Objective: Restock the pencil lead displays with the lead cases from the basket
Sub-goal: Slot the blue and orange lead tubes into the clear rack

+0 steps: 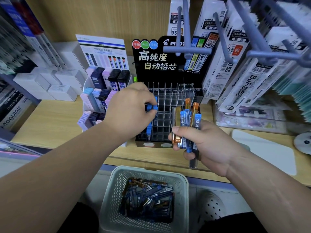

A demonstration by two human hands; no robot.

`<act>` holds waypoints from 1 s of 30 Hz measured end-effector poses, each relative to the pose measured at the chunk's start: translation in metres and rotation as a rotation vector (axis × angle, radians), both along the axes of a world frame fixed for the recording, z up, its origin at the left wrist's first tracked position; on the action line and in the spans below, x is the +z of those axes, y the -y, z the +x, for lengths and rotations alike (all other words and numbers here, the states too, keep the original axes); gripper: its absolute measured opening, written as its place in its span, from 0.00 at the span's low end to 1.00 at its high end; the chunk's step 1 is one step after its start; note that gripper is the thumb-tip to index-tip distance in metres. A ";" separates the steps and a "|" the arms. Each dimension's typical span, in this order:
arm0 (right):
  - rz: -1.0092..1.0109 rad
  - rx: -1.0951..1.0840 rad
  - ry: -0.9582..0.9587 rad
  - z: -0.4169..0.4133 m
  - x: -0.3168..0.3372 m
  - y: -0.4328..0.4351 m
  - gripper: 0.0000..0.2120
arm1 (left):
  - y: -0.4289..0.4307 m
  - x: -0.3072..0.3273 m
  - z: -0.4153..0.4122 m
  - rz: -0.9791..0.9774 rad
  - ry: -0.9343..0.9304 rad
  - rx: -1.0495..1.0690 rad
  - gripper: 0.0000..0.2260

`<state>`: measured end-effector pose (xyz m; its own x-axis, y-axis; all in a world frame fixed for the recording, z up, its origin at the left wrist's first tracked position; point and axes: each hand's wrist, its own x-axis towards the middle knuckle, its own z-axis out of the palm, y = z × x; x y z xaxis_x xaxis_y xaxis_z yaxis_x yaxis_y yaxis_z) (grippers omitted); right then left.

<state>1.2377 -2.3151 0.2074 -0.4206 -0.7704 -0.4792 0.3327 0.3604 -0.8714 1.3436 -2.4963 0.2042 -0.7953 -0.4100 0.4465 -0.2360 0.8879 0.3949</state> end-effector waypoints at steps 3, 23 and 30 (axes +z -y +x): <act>-0.002 0.010 0.008 0.001 0.001 0.000 0.09 | -0.001 0.000 0.001 -0.018 0.014 0.015 0.08; -0.059 0.124 -0.028 0.017 0.000 0.007 0.05 | -0.031 0.019 0.038 1.251 -0.064 0.139 0.02; -0.126 -0.192 -0.020 0.017 -0.003 0.006 0.03 | -0.032 0.020 0.043 1.253 -0.082 0.101 0.06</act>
